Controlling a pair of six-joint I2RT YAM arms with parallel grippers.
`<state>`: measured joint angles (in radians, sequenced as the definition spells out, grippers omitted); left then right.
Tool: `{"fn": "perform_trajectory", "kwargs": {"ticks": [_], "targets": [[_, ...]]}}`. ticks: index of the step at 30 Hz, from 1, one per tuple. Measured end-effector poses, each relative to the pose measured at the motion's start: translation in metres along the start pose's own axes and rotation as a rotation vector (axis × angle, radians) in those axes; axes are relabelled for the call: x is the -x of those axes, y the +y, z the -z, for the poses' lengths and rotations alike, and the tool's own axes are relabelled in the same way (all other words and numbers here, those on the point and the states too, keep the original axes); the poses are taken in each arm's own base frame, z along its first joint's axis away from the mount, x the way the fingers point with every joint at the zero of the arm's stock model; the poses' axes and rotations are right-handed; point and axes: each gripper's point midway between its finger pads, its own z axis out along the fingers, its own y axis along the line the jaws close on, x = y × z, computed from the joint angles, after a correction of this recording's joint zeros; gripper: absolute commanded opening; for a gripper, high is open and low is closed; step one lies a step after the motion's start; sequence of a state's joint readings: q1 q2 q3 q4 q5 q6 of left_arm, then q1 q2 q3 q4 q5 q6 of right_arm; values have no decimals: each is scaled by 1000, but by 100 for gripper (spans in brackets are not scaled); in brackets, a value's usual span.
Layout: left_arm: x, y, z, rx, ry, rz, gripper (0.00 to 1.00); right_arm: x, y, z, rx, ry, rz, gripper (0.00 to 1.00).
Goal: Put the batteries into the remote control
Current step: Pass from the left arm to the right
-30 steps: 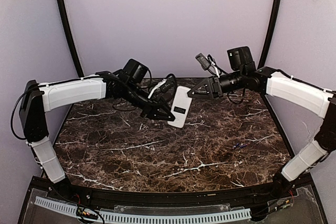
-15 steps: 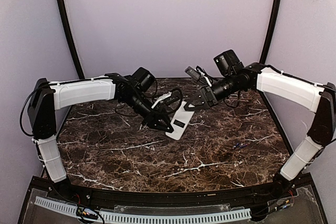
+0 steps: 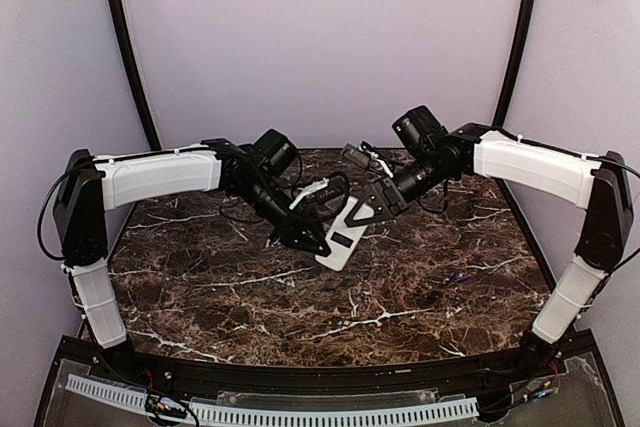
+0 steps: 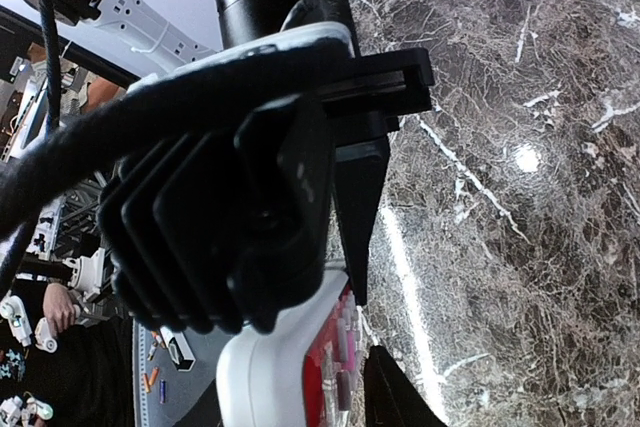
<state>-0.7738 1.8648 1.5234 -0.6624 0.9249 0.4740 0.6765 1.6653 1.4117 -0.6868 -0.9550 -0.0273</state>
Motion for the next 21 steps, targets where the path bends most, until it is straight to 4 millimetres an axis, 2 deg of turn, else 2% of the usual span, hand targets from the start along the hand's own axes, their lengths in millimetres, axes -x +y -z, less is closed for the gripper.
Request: {"fn": "perform_trajectory", "kwargs": {"ticks": [5,7,9,11,12,13,14,15,17,21], "targets": [[-3,-4,-1,-22,10,36,0,0,-1,-3,3,5,27,3],[-5,-8,0,-40,14,72,2,0,-1,-4,-3,5,53,0],[-6,-9,0,-44,15,80,10,0,0,-4,-2,6,58,0],[-6,-9,0,-45,15,84,23,0,0,-4,-2,6,57,0],[-6,-9,0,-44,15,88,37,0,-1,-4,-3,5,56,0],[-5,-8,0,-43,13,84,44,0,-1,-4,-5,4,51,0],[-4,-7,0,-37,10,76,58,1,-2,-2,-2,1,38,0],[-2,-3,2,-24,0,68,68,2,-3,0,0,-4,23,0],[3,3,5,0,-21,57,81,4,-7,5,1,-26,-2,0],[12,23,29,112,-116,70,93,5,-22,23,-15,-95,-67,0]]}}
